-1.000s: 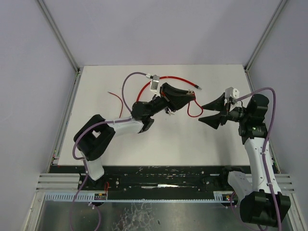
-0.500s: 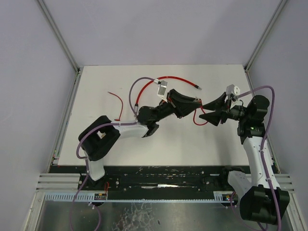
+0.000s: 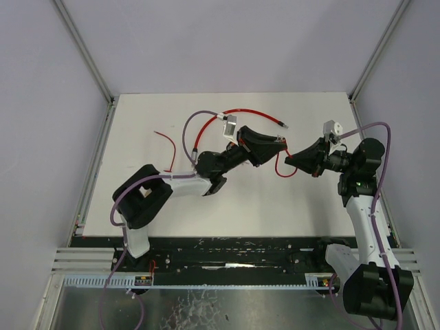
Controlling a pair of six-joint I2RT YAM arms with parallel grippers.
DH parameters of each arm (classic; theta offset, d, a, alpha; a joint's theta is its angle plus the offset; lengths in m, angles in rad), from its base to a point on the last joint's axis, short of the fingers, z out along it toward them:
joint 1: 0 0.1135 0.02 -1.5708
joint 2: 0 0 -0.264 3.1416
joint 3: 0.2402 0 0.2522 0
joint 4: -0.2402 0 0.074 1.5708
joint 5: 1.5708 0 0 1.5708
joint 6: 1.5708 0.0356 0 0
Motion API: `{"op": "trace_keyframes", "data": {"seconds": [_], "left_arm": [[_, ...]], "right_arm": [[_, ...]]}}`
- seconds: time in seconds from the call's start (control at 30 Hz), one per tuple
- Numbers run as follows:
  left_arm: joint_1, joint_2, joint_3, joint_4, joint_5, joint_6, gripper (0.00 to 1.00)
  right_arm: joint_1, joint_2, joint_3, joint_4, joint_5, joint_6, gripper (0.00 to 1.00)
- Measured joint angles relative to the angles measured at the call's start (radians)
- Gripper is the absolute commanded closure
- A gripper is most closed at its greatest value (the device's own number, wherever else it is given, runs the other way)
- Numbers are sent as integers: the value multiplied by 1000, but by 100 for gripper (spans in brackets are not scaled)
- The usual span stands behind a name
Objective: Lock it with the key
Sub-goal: Lock the lock.
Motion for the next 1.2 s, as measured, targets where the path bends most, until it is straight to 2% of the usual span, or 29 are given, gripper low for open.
{"op": "trace_keyframes", "data": {"seconds": [0.13, 0.3, 0.97, 1.2], "left_arm": [[0, 11, 0, 10, -6, 11, 100], [2, 26, 0, 16, -16, 27, 100], [-5, 78, 54, 39, -28, 80, 100], [-5, 105, 69, 38, -15, 93, 100]], "right_arm": [[21, 9, -42, 114, 17, 84, 100], [51, 32, -69, 178, 44, 138, 100], [2, 33, -79, 257, 71, 283, 100], [-4, 32, -100, 224, 81, 236, 98]]}}
